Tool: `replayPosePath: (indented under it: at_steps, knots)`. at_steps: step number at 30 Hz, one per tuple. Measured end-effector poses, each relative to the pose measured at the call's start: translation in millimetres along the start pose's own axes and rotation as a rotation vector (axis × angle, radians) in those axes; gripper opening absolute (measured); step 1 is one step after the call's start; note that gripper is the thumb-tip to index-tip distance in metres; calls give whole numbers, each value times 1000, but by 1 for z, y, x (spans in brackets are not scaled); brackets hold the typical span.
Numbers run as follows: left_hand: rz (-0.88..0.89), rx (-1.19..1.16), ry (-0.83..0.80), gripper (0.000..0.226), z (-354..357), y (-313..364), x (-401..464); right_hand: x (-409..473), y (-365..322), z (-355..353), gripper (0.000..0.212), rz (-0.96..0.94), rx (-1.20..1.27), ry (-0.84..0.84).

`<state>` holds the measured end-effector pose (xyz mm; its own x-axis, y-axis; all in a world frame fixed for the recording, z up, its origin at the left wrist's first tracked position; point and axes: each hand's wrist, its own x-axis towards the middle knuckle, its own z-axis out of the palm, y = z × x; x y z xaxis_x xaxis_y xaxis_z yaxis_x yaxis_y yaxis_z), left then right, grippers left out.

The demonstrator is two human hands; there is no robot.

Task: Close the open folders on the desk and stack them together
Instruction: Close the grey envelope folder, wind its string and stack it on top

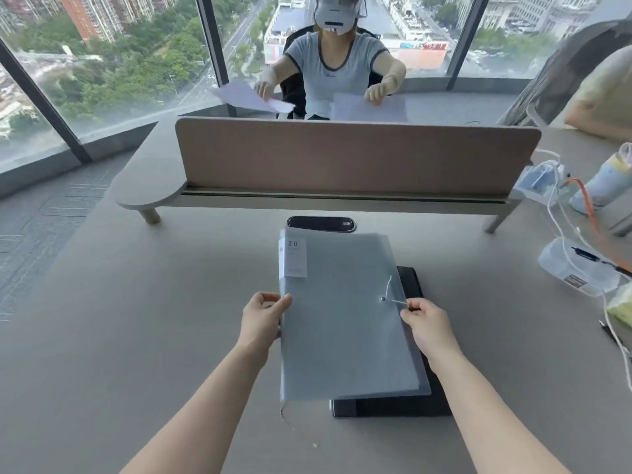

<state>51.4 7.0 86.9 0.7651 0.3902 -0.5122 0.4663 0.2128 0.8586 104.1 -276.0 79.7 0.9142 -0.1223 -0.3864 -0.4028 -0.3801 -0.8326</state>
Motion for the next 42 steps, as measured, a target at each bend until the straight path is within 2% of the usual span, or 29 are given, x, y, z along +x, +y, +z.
replayPosePath:
  at_steps: [8, 17, 24, 30, 37, 40, 42]
  knots:
    - [-54, 55, -68, 26, 59, -21, -11, 13, 50, -47, 15, 79, 26, 22]
    - [-58, 154, -27, 24, 84, -40, -7, 26, 71, -59, 9, 112, -53, -12]
    - [-63, 206, 13, 22, 88, -53, -2, 34, 78, -58, 18, 130, -131, -26]
    - [-69, 272, 0, 33, 90, -62, 0, 35, 87, -56, 17, 140, -227, -32]
    - [-112, 232, -25, 35, 96, -71, -10, 39, 84, -51, 28, 147, -306, 43]
    - [-110, 229, -9, 23, 100, -76, -17, 44, 88, -50, 43, 196, -303, 45]
    - [-90, 264, -11, 15, 103, -81, -20, 46, 88, -50, 39, 224, -287, 29]
